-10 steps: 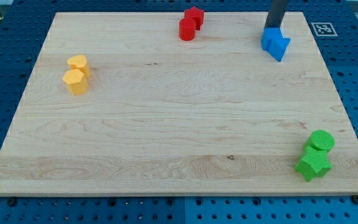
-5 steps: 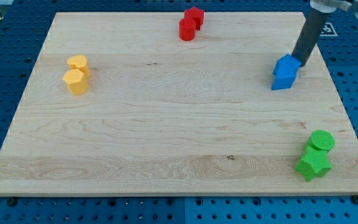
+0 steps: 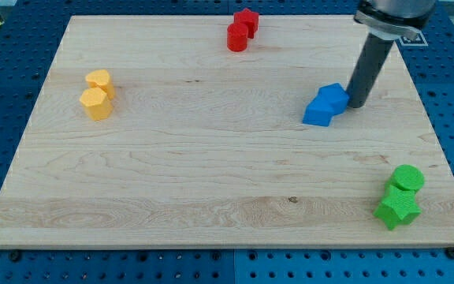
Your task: Slide the blue cube along with blue triangle to the center
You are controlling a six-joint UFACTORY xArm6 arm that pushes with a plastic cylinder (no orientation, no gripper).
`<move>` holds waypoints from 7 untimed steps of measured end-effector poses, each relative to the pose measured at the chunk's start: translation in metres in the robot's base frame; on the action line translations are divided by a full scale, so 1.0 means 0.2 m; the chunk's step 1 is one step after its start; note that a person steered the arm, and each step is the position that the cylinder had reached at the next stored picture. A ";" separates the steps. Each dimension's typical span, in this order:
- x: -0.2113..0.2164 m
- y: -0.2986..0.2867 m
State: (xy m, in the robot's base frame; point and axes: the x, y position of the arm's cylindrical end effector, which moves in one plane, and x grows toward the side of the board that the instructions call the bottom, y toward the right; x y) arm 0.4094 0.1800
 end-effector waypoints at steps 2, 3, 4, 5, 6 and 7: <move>0.00 -0.20; 0.04 -0.30; 0.11 -0.45; 0.13 -0.53; 0.12 -0.57; -0.02 -0.56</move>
State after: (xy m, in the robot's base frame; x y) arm 0.4050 0.0675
